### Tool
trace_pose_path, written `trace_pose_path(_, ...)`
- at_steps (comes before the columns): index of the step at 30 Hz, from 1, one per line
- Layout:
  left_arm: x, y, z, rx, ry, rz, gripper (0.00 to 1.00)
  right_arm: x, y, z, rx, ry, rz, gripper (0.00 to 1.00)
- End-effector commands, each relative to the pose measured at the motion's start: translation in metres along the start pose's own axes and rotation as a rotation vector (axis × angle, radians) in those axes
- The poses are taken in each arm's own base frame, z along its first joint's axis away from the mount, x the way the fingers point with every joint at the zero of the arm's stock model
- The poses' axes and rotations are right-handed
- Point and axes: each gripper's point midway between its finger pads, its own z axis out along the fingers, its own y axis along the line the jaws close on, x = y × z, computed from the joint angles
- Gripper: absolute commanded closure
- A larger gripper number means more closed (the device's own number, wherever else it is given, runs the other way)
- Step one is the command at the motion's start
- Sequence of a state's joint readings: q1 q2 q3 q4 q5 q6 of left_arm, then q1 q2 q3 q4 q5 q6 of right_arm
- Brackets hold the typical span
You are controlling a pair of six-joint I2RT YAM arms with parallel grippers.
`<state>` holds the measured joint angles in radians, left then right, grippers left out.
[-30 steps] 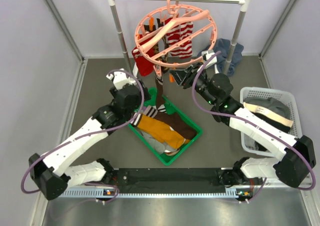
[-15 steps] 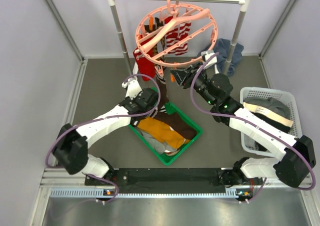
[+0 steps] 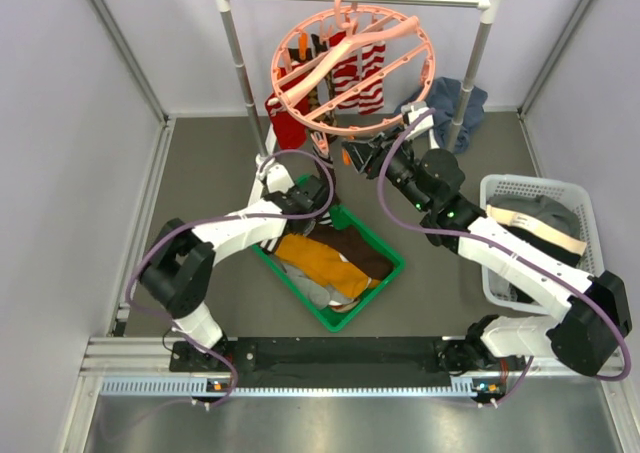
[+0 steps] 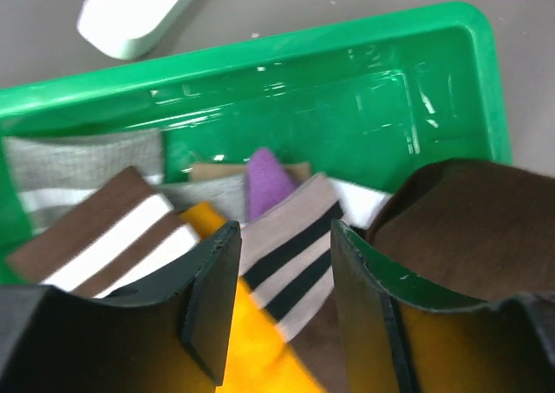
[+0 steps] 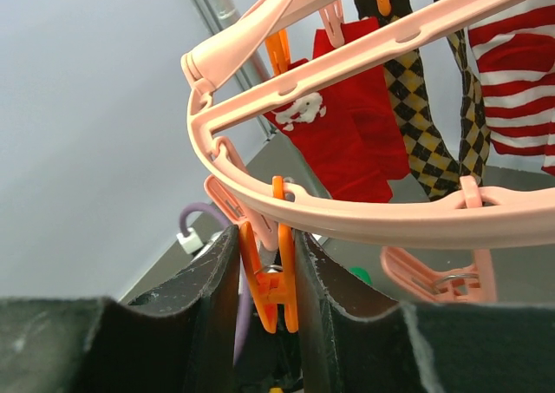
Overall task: Clip the socks to the hanger
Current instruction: Pick up the sock from the bin.
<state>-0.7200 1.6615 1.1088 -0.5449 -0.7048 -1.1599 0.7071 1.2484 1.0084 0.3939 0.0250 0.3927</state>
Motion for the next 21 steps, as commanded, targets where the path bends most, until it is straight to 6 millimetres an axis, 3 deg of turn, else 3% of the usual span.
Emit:
trace_pose_path(1, -0.003, -0.018, 0.009, -0.005, -0.009, -0.058, 0.51, 0.026, 0.003, -0.007, -0.013, 0.084, -0.017, 1.0)
trace_pose_path(9, 0.039, -0.002, 0.029, -0.104, 0.089, -0.079, 0.59, 0.03, 0.0, -0.008, -0.006, 0.09, -0.023, 1.0)
trace_pose_path(13, 0.047, 0.003, 0.033, -0.119, 0.104, -0.075, 0.67, 0.029, -0.001, -0.009, -0.003, 0.089, -0.027, 1.0)
trace_pose_path(14, 0.045, 0.005, 0.031, -0.129, 0.1, -0.068, 0.75, 0.03, 0.0, -0.01, -0.004, 0.091, -0.027, 1.0)
trace_pose_path(18, 0.018, 0.004, 0.015, -0.106, 0.047, -0.068, 0.9, 0.027, -0.001, -0.012, 0.003, 0.085, -0.032, 1.0)
trace_pose_path(21, -0.009, 0.003, -0.004, -0.066, -0.008, -0.09, 0.95, 0.023, -0.002, -0.013, 0.008, 0.077, -0.038, 1.0)
